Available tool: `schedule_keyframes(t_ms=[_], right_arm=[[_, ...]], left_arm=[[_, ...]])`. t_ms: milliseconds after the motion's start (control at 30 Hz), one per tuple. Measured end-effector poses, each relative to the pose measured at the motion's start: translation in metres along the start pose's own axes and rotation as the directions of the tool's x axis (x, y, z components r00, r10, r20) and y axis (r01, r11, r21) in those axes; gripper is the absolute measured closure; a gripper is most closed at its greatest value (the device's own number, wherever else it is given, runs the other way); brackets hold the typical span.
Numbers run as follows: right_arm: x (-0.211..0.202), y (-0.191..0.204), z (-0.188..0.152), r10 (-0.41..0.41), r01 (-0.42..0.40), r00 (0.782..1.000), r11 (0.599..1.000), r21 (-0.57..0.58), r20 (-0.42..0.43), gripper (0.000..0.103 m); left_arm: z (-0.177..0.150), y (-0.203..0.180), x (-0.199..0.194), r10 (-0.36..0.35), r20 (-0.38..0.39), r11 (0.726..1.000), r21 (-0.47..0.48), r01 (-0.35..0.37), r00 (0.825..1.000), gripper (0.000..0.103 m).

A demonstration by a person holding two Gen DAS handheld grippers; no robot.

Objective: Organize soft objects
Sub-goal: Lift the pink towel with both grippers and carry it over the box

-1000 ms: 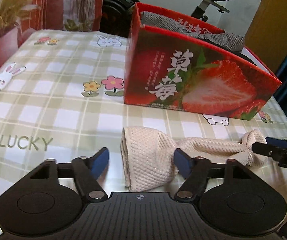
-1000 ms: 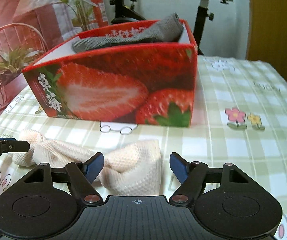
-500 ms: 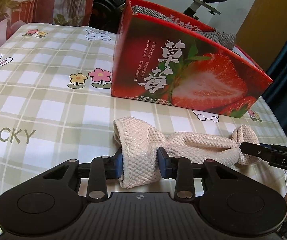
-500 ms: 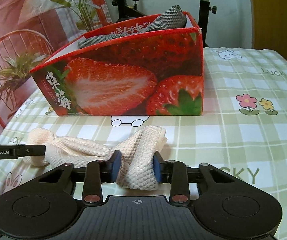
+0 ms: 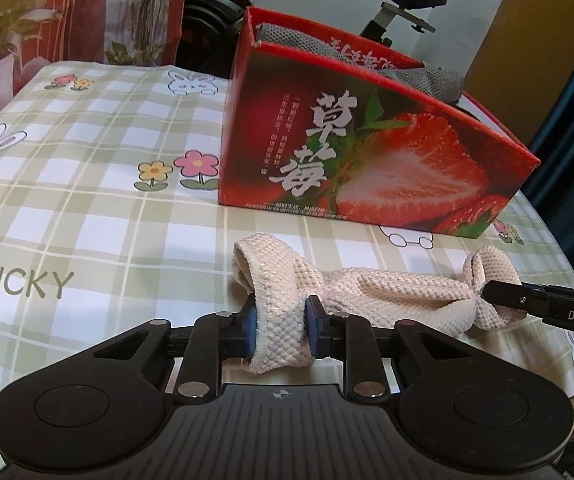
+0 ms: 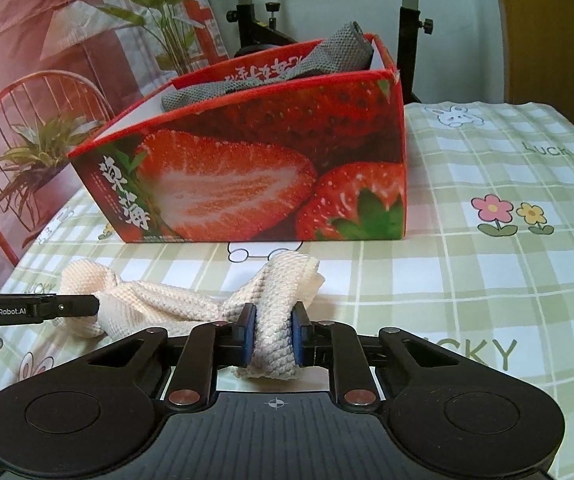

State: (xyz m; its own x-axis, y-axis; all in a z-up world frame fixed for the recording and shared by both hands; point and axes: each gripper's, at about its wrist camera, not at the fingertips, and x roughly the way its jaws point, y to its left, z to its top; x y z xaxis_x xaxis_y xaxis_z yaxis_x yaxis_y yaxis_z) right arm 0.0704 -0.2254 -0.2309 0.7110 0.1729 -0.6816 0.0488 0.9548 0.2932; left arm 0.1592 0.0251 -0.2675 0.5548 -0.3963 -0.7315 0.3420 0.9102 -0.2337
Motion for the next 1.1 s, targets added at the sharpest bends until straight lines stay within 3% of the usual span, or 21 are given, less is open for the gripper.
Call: schedule_keyframes(t_ms=[367, 733, 967, 1100], right_arm=[[-0.026, 0.007, 0.021, 0.017, -0.015, 0.995, 1.000, -0.025, 0.095, 0.087], [-0.063, 0.007, 0.082, 0.029, -0.011, 0.972, 0.997, -0.081, 0.235, 0.087], [-0.068, 0.005, 0.117, 0.014, 0.021, 0.959, 0.993, -0.120, 0.282, 0.087], [-0.061, 0.007, 0.136, -0.005, 0.051, 0.954, 0.988, -0.145, 0.299, 0.087]], left_arm=[[0.019, -0.010, -0.029, -0.019, 0.100, 0.999, 0.035, 0.016, 0.995, 0.079], [0.077, -0.037, -0.060, -0.066, 0.249, 0.993, 0.110, 0.039, 0.966, 0.079], [0.107, -0.050, -0.061, -0.077, 0.301, 0.990, 0.139, 0.036, 0.950, 0.079], [0.121, -0.052, -0.055, -0.067, 0.306, 0.989, 0.150, 0.022, 0.950, 0.079]])
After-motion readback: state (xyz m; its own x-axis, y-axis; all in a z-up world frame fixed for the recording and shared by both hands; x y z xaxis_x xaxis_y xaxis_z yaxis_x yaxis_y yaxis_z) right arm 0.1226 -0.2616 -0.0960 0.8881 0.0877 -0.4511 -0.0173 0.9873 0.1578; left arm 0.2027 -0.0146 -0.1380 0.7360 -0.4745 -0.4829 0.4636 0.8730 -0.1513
